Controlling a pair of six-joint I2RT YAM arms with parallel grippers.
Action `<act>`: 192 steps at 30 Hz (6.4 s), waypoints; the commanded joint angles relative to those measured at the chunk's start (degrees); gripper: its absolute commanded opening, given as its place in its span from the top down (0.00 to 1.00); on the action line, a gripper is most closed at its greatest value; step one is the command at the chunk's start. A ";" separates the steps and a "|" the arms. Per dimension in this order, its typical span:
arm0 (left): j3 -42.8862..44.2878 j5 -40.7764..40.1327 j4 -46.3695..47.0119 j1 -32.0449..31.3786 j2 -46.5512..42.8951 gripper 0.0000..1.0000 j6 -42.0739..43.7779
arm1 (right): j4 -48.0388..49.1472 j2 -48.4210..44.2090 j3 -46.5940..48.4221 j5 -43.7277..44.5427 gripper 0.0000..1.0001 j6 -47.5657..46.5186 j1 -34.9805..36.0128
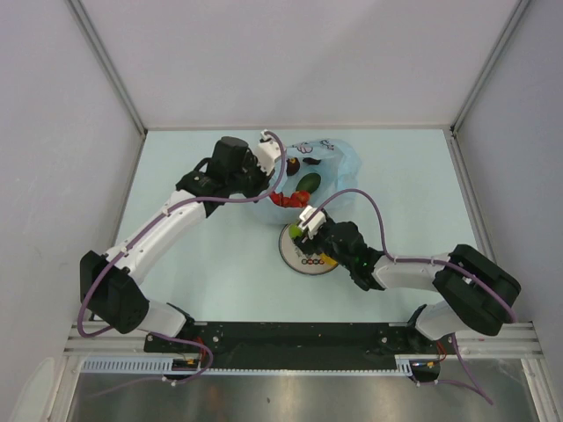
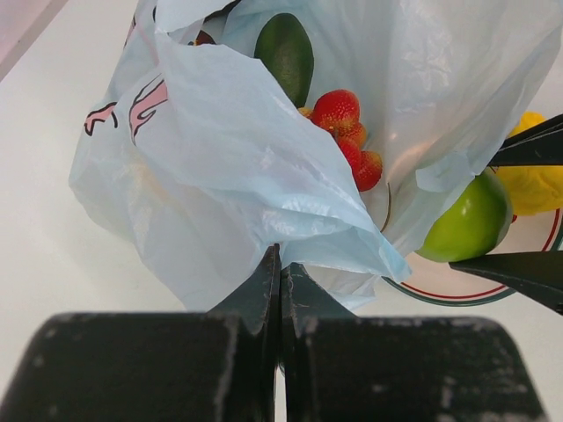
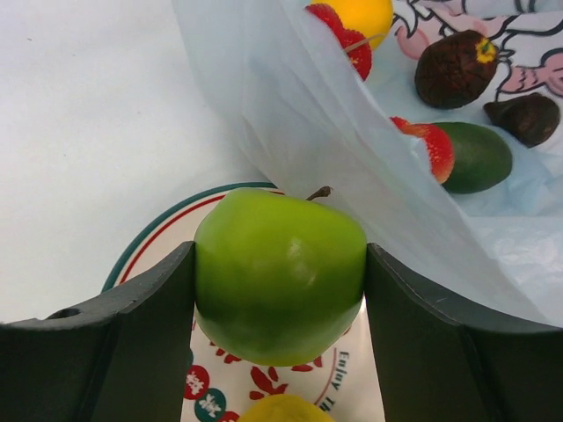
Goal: Take the fake fruits out of the plastic bag
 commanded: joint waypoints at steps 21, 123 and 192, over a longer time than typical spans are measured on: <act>1.15 4.39 1.33 3.74 -5.09 1.00 -4.80 | -24.14 -2.45 9.00 -8.55 0.15 7.61 1.95; 1.15 12.39 -0.07 9.63 -9.50 1.00 -6.83 | -82.56 35.76 62.02 -48.25 0.47 12.63 -22.74; 5.03 12.39 -1.83 9.63 -5.62 1.00 -5.68 | -84.05 19.62 62.30 -52.41 0.00 -4.16 -26.27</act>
